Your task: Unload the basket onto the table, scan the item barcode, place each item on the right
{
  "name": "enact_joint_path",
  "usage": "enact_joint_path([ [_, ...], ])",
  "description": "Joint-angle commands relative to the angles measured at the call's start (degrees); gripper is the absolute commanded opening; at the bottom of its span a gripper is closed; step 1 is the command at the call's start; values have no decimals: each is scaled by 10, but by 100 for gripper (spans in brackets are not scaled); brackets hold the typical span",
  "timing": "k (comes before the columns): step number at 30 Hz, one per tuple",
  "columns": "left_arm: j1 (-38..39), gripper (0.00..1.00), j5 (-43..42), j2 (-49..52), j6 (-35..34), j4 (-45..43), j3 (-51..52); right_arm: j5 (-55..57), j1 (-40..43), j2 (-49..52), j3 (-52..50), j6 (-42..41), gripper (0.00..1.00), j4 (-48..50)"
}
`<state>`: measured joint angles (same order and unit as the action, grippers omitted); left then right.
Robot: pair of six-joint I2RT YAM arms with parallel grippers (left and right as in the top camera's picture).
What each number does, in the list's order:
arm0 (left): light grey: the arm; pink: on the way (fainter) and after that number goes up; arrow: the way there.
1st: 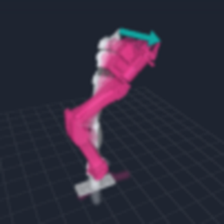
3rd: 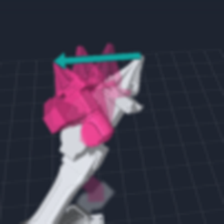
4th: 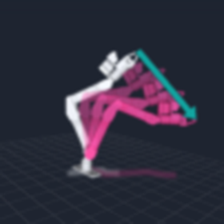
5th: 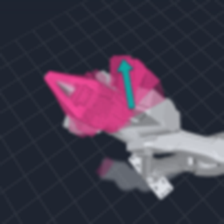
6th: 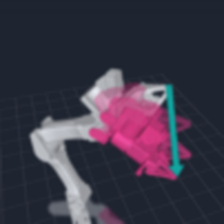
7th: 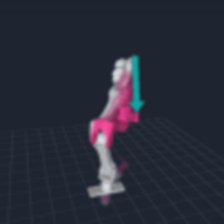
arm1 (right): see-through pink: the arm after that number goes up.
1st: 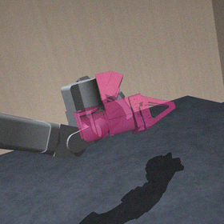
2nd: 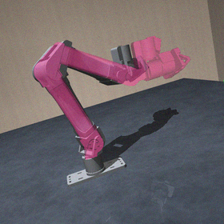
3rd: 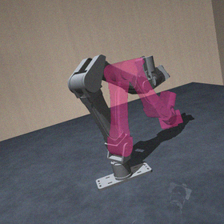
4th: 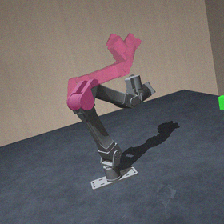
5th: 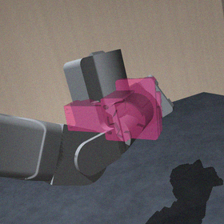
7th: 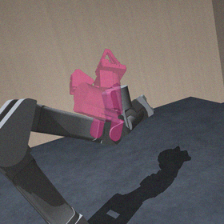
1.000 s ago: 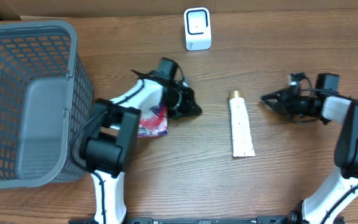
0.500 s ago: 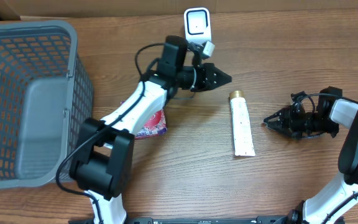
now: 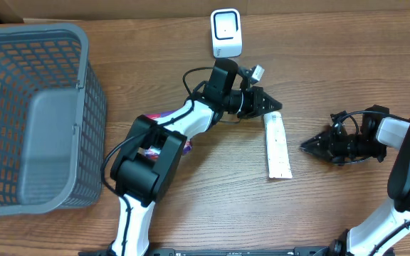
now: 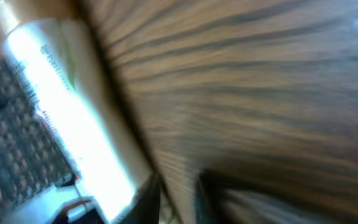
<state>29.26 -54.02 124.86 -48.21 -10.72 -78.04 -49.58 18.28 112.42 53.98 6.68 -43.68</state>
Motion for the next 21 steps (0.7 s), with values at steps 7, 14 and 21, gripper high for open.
enact_joint_path([
  [7, 0, 4, -14, 56, -33, -18, 0, 28, -26, -6, -12, 88, 91, -16],
  [14, 0, 4, -9, 57, -32, -15, 0, 30, -97, -6, -12, 85, 91, 7],
  [21, 0, 4, -9, 57, -20, 4, 0, 30, -116, -6, -10, 67, 89, 24],
])
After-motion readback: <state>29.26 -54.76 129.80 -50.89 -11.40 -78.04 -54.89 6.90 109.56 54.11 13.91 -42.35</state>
